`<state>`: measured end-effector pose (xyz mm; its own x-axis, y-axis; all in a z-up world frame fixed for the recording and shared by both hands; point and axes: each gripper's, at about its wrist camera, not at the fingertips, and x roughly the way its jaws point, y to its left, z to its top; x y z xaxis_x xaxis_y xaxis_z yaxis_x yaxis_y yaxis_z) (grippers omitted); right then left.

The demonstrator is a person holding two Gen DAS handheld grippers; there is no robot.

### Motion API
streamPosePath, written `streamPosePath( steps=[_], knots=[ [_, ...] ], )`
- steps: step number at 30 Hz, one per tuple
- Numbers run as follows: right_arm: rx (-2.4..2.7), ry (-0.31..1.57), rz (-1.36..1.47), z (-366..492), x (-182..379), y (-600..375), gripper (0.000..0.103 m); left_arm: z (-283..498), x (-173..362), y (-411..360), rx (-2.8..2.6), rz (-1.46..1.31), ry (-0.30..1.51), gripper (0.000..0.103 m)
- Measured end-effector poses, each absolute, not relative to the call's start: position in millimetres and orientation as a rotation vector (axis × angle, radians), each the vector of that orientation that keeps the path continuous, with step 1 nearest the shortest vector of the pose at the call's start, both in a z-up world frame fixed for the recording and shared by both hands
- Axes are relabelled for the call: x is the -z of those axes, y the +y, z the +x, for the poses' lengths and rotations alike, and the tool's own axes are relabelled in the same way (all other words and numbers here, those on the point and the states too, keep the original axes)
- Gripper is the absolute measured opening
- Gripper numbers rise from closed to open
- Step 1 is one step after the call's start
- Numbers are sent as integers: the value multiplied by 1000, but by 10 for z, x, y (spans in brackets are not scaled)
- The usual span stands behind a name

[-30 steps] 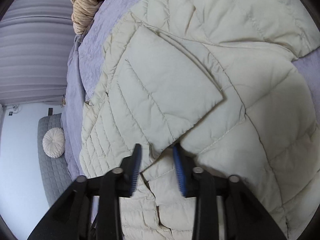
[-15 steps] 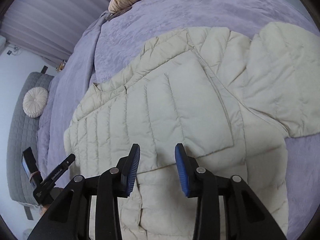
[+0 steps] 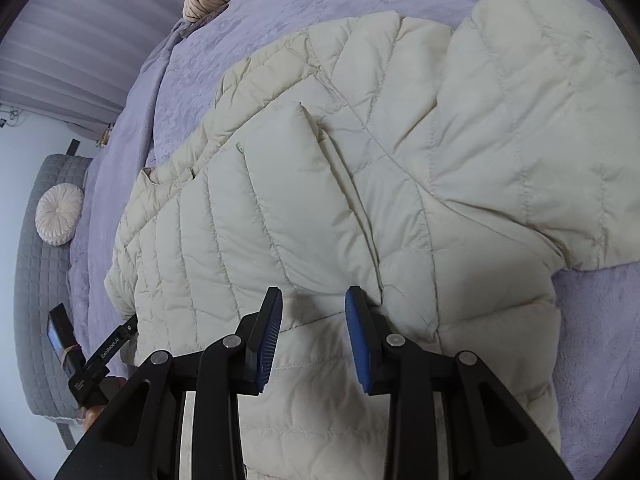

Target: Fold large clothes

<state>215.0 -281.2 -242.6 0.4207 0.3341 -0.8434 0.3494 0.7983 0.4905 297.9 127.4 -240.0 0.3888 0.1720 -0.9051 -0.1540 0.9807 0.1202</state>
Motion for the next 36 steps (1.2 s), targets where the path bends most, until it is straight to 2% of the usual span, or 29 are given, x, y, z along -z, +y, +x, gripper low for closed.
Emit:
streamPosePath(
  steps=[1,6,8,10,15,18,20,23,33,34,36],
  knots=[
    [18,1166,684,2138,2414,-2823,37,2981,2380,1292,-208,22,1152,103],
    [13,1144,720,1965,2302,-2944,38,2907,2194,1305,-198,25,1136,103],
    [15,1137,728,1884,2252,-2988,42,2831,2103,1266,-188,23,1128,103],
    [12,1133,746,1795,2215,-3037,54,2739,2029,1214,-172,26,1130,103],
    [22,1133,781,1551,2154,-3111,58,2463,1898,1021,-120,36,1150,103],
    [28,1136,800,1412,2145,-3167,66,2287,1864,815,-71,38,1174,103],
    [33,1139,812,1315,2147,-3203,68,2164,1859,649,-41,50,1191,103],
    [33,1138,843,1192,2136,-3263,81,2024,1864,399,9,56,1215,103],
    [64,1119,916,843,2197,-3566,90,1818,1908,-413,149,97,1254,103],
    [63,1120,921,821,2208,-3589,103,1799,1913,-497,163,114,1252,103],
    [69,1108,934,774,2230,-3643,103,1762,1930,-648,188,141,1253,103]
  ],
)
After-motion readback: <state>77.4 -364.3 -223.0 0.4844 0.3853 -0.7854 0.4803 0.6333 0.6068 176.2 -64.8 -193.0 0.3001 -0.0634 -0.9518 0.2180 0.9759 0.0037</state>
